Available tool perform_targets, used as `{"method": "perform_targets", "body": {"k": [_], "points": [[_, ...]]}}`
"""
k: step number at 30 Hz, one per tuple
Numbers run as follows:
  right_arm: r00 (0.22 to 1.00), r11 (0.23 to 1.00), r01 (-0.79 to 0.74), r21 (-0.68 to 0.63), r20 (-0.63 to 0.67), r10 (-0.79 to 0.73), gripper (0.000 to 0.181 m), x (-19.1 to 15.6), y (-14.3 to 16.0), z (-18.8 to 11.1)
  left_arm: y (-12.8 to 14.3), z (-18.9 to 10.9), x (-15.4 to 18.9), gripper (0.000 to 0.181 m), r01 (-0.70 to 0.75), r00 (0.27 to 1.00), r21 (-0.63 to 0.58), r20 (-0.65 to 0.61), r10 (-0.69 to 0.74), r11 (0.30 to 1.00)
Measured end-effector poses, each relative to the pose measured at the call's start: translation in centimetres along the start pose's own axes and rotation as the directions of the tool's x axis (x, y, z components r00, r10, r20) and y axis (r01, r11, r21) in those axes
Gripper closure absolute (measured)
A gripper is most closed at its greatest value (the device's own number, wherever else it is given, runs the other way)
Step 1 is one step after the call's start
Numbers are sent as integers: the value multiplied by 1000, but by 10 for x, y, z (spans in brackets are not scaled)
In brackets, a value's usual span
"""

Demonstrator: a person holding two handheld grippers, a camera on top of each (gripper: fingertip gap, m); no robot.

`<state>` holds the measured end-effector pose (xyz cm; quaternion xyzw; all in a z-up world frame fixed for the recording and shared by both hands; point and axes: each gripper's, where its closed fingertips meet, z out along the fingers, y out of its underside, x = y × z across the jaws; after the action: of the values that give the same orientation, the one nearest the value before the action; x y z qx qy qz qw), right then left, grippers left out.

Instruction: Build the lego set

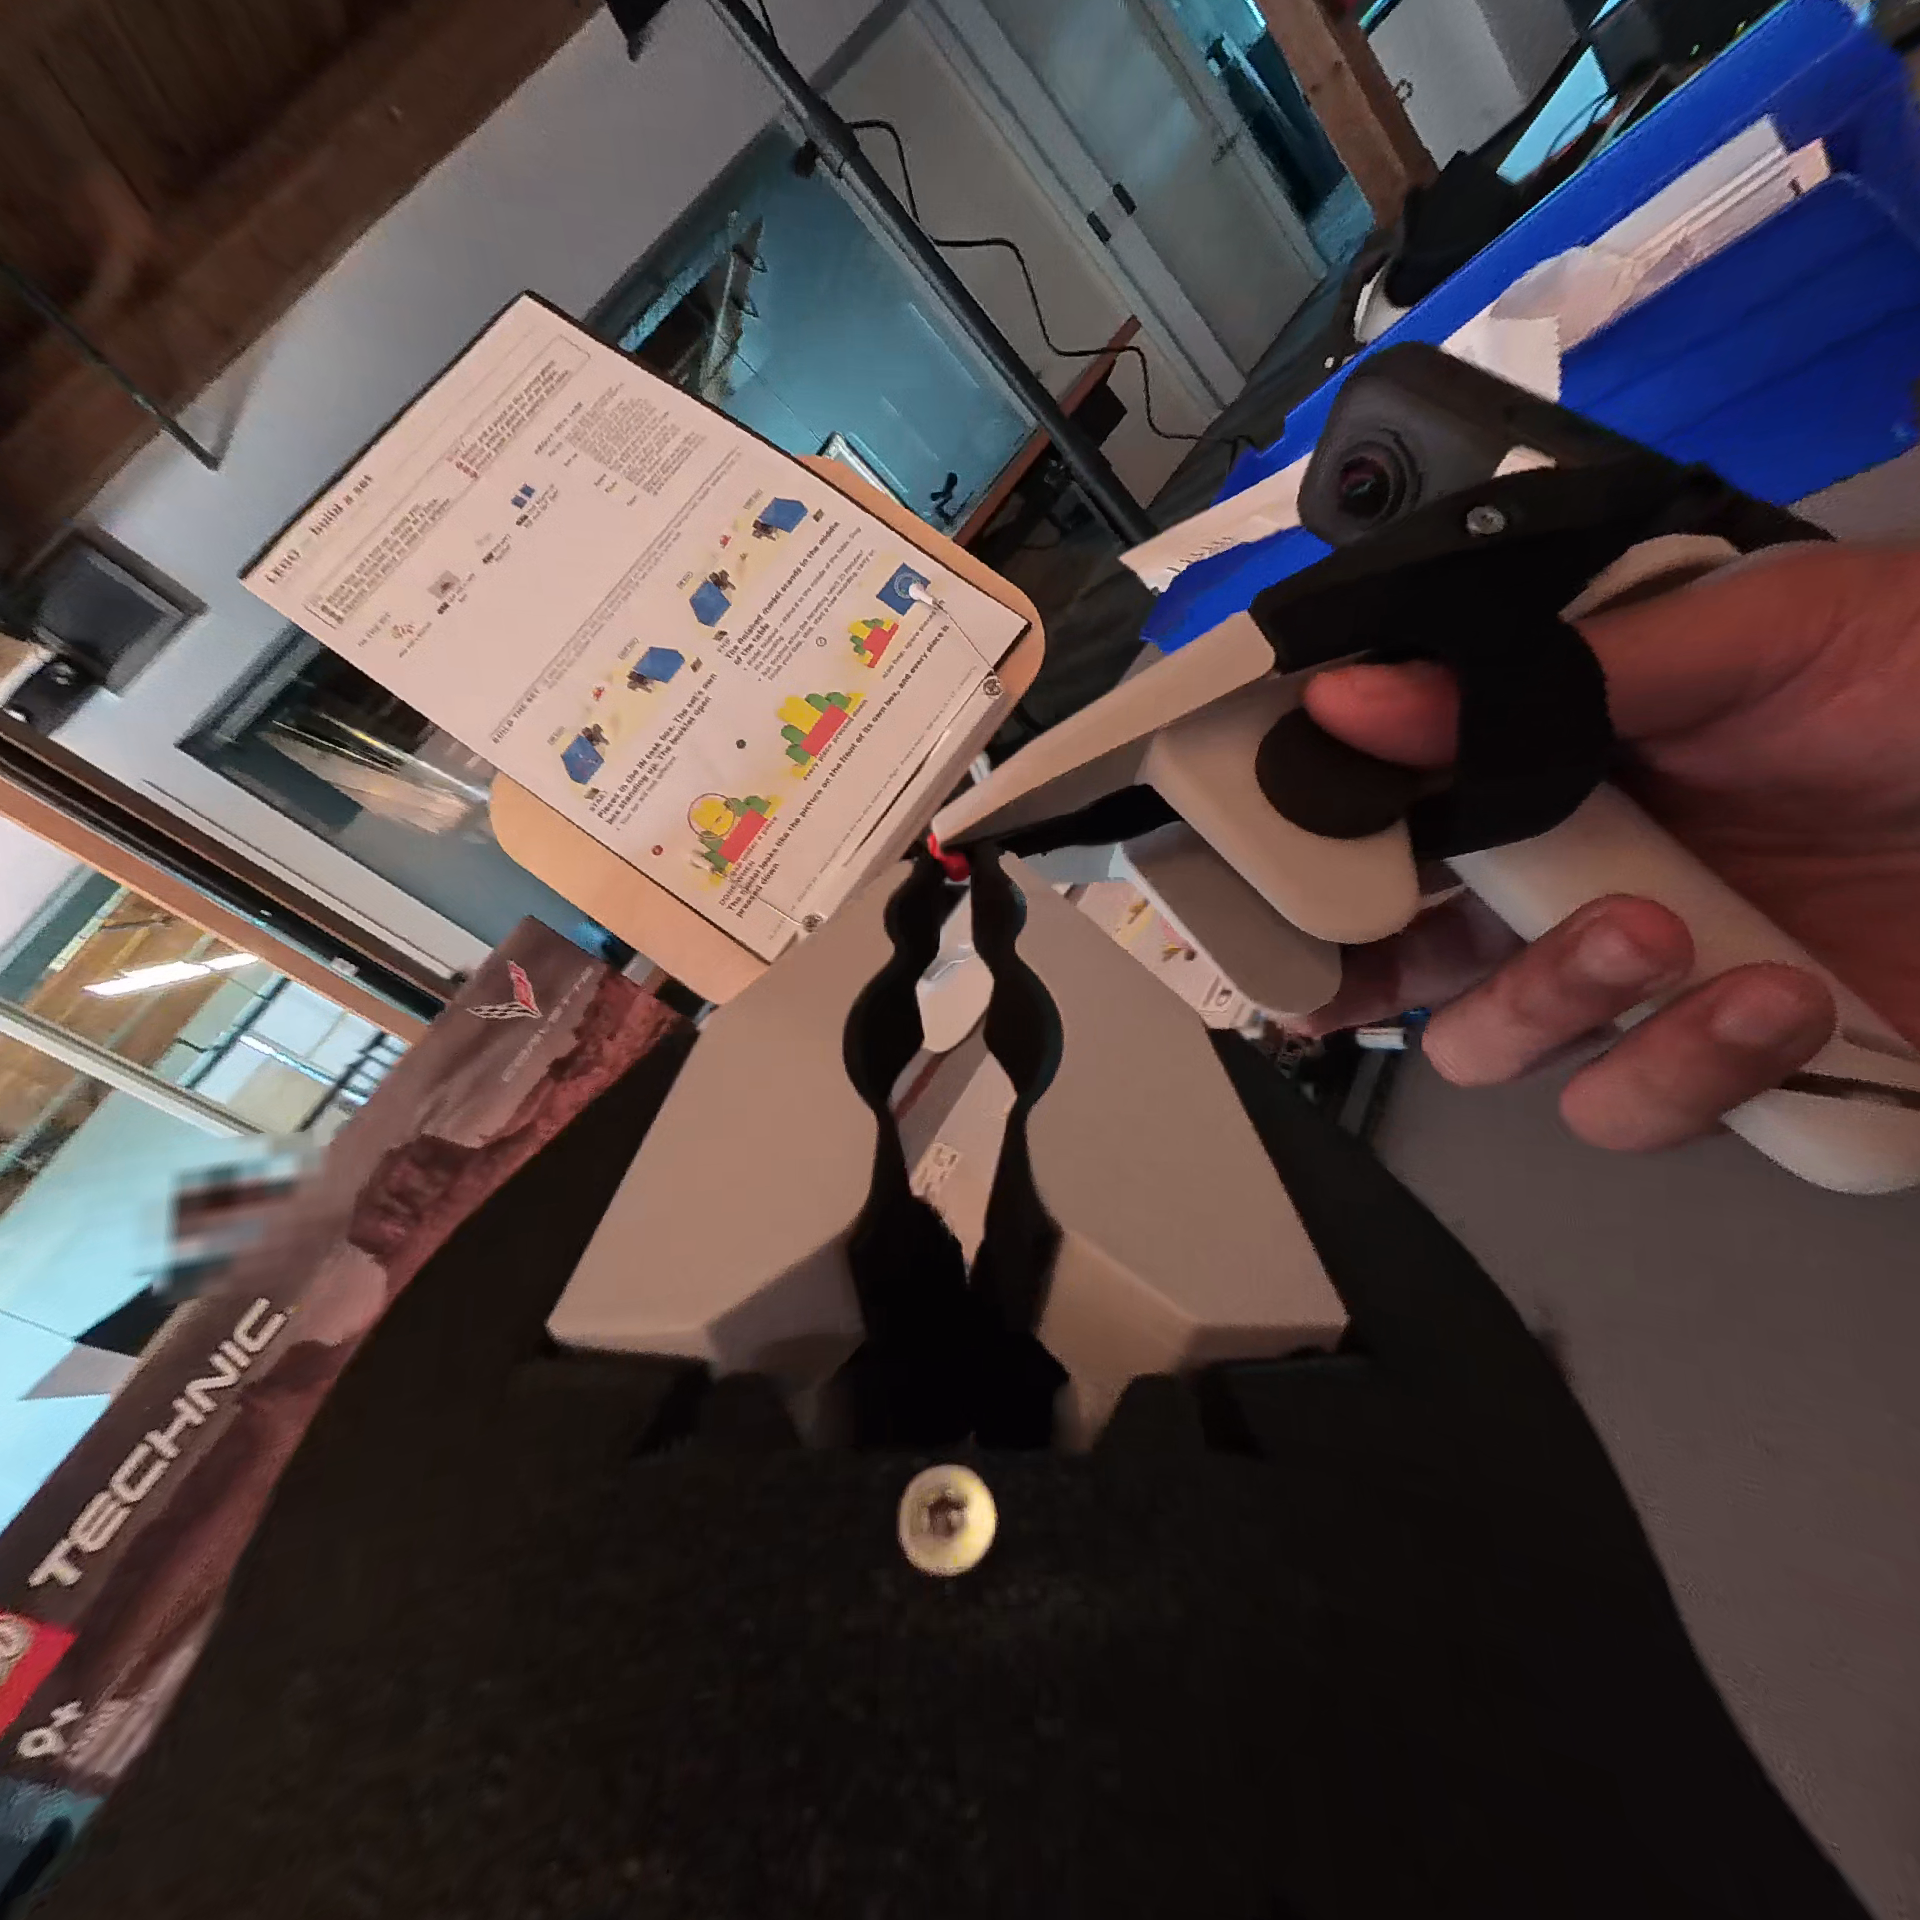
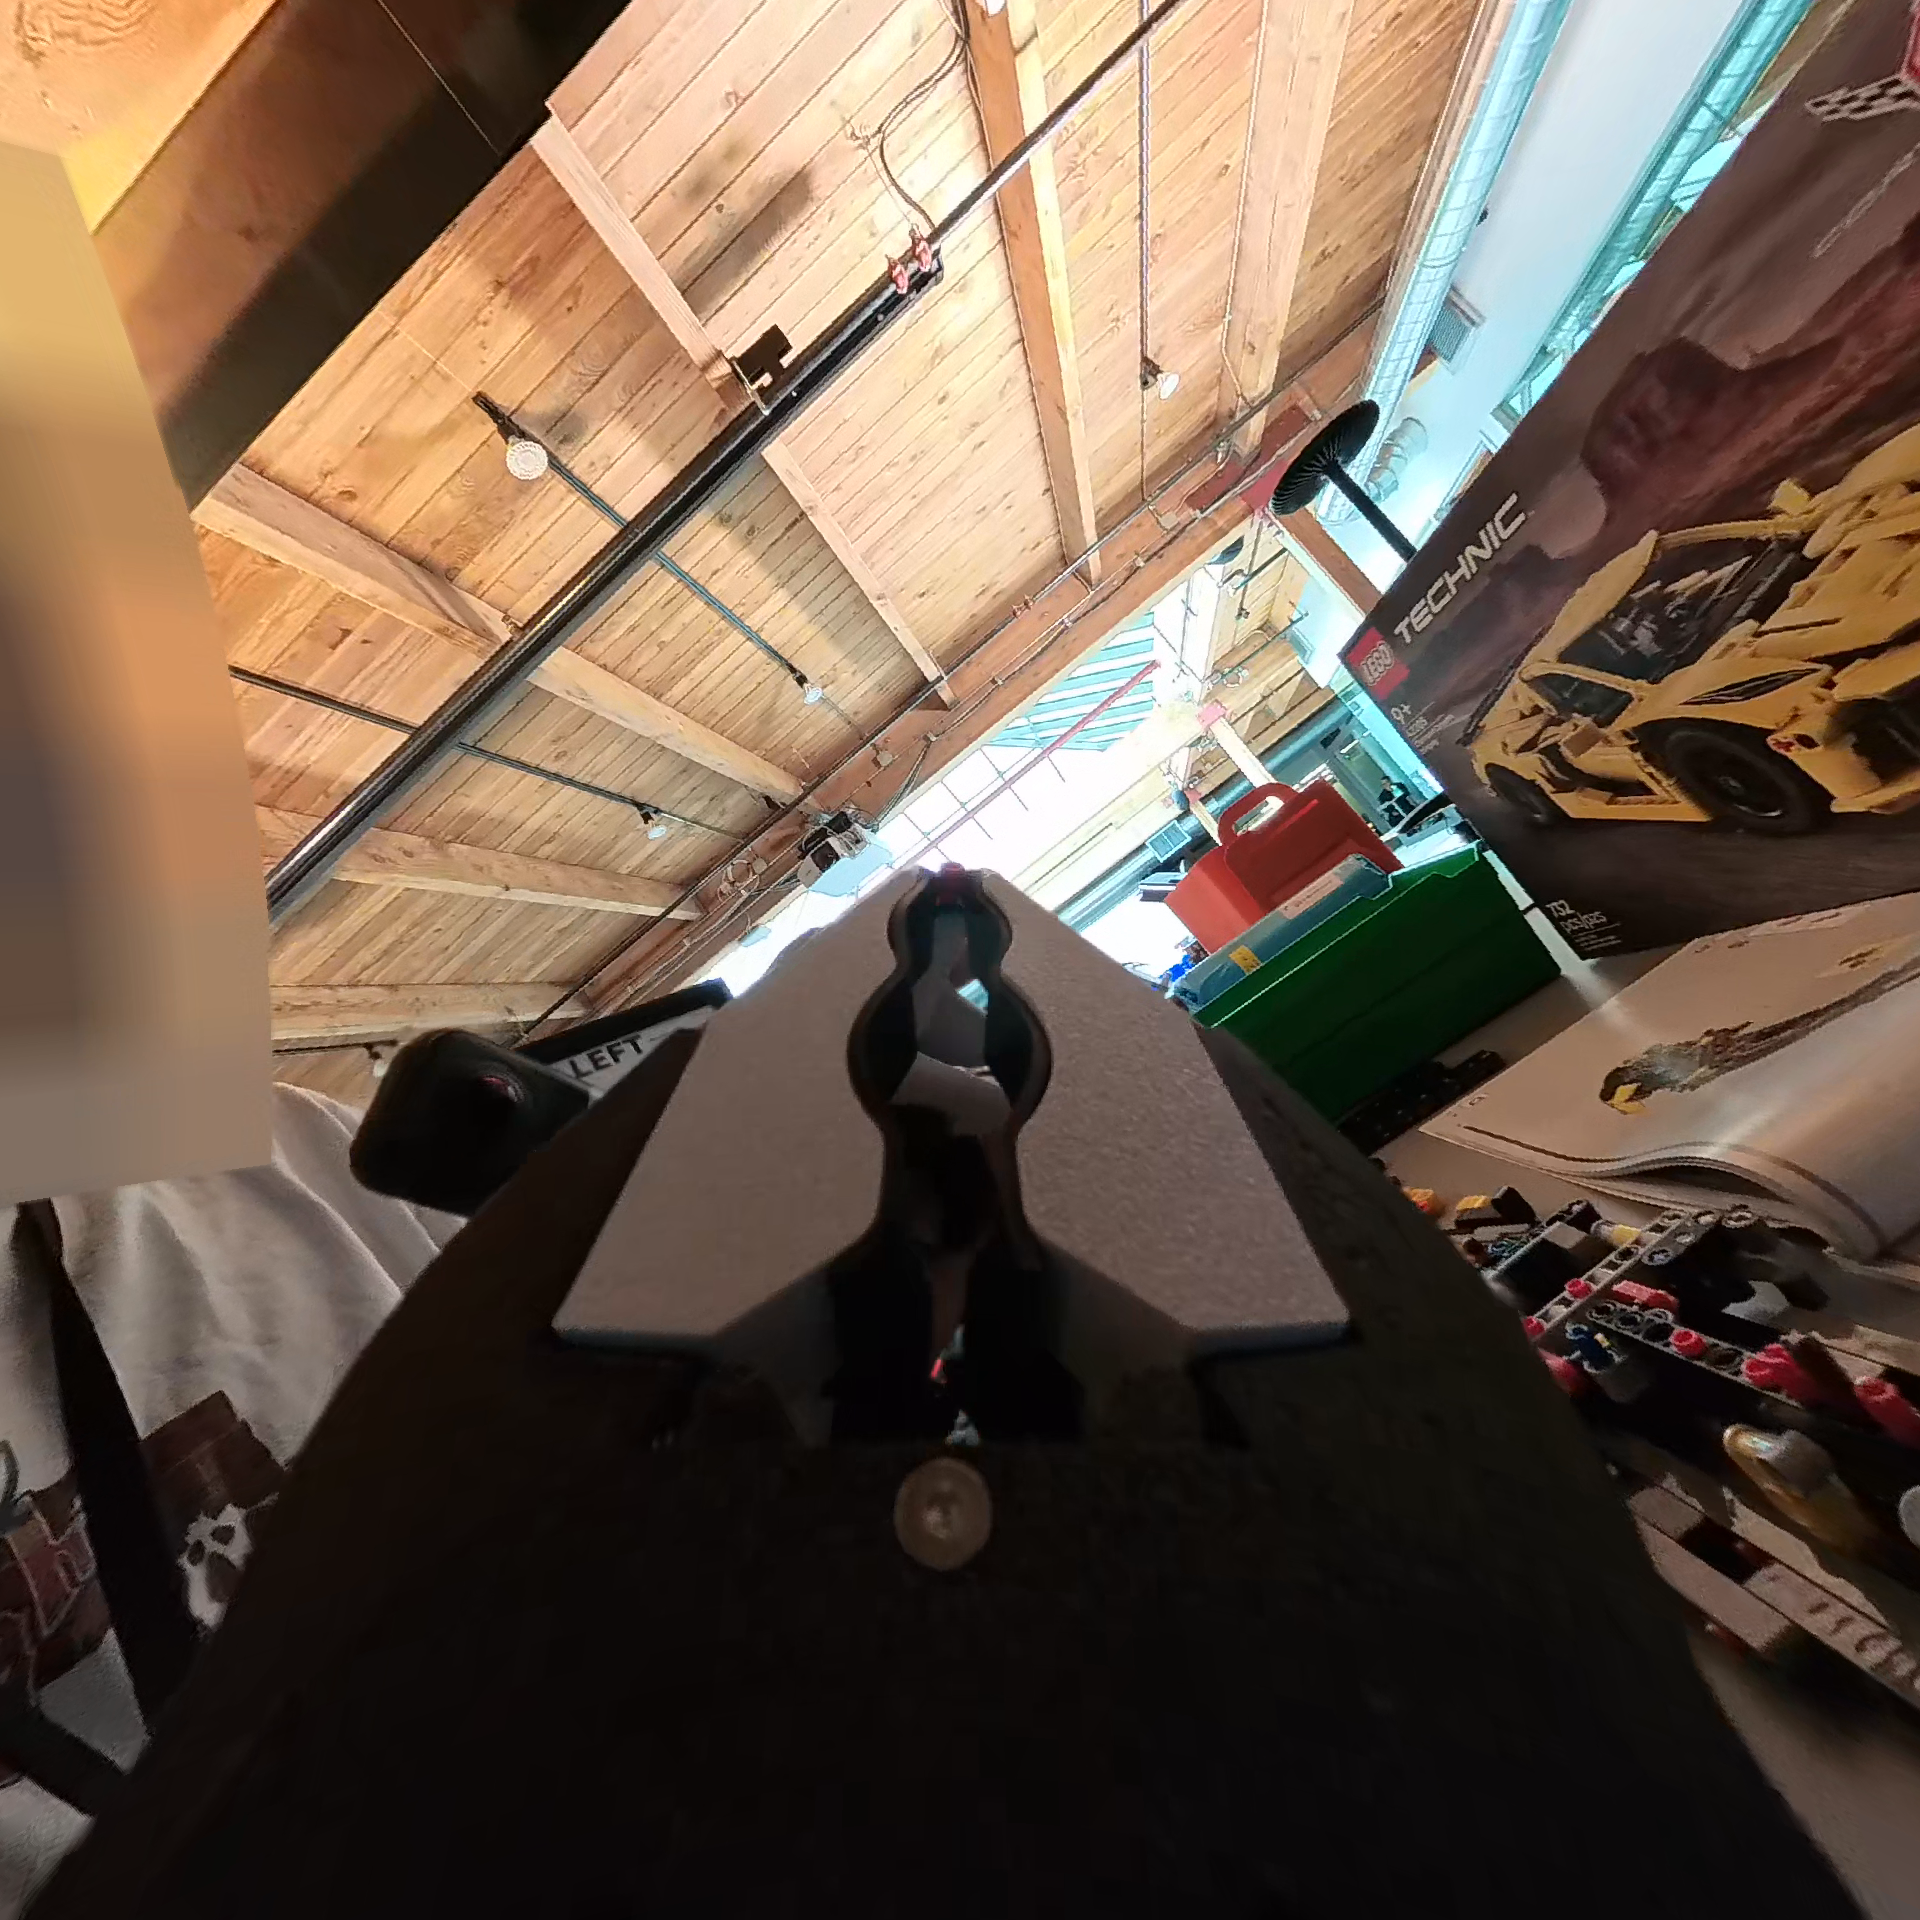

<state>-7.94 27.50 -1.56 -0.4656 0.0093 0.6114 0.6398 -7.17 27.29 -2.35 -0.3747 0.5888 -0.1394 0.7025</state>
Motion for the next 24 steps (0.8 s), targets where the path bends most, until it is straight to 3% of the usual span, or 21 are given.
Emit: {"method": "perform_targets", "body": {"k": [4,8,12,18,24], "points": [[999,998,53,-41,-8,-53,177,-2,4,0,0,-4,-1,179,-67,998,28,-18,67,997],[991,984,121,-128,-34,-126,177,1,13,0,7,-11,3,178,-85,987,48,-134,90,995],[983,963,156,-219,-57,-172,177,7,26,0,17,-19,6,178,-199,949,73,-233,211,977],[969,920,186,-346,-89,-229,177,17,49,1,38,-32,11,178,-432,818,120,-365,444,894],[976,906,164,-390,-68,-206,177,15,60,2,43,-42,12,178,-540,696,213,-431,574,815]]}}
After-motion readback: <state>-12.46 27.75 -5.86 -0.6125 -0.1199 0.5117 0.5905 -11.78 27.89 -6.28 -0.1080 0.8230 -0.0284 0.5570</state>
